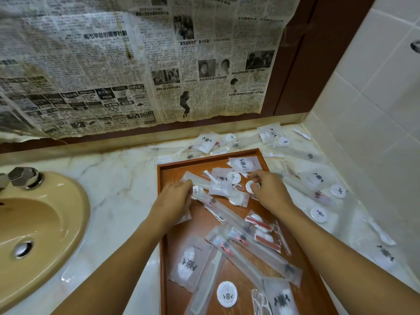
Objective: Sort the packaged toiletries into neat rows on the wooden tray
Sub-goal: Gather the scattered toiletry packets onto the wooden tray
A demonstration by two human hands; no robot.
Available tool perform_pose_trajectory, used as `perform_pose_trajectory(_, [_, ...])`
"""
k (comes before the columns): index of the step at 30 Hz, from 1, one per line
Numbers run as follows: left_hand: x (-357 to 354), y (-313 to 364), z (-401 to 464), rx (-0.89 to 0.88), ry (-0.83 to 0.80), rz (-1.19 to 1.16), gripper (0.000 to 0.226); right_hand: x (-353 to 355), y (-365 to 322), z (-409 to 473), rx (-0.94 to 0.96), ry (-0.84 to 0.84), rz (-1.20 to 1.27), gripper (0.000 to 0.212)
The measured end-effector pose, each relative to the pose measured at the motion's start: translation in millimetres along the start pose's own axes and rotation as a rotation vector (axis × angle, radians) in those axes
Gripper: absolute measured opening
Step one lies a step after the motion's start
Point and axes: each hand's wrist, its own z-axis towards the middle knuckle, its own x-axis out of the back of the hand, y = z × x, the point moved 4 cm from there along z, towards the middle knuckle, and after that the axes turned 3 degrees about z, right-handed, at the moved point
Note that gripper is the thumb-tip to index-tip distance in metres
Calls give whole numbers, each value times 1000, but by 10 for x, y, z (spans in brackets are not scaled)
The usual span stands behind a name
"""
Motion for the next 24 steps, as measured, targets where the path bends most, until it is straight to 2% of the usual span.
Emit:
perform_pose_trajectory(3, [-187, 162, -73, -5, -115, -100, 7, -27, -61, 53, 51, -39, -48, 33])
perform_pose_trajectory(5, [-273, 237, -114, -39, -136, -96, 11, -57, -83, 92, 86, -70, -70, 29])
perform_pose_trajectory(10, [-317, 345, -194, -193, -71, -5, 14, -104, -158, 143, 148, -139, -86, 16])
perform_pose_trajectory(14, [-392, 363, -177, -252, -40, 14, 21, -171, -216, 191, 155, -220, -116, 16])
perform_pose_trajectory(18, [-487, 362, -131, -249, -44, 59, 24, -248, -258, 242, 123, -295, -184, 18])
perform_pose_trajectory(24, [-529, 424, -87, -221, -15, 100, 14, -320, -327, 306, 146, -332, -253, 21])
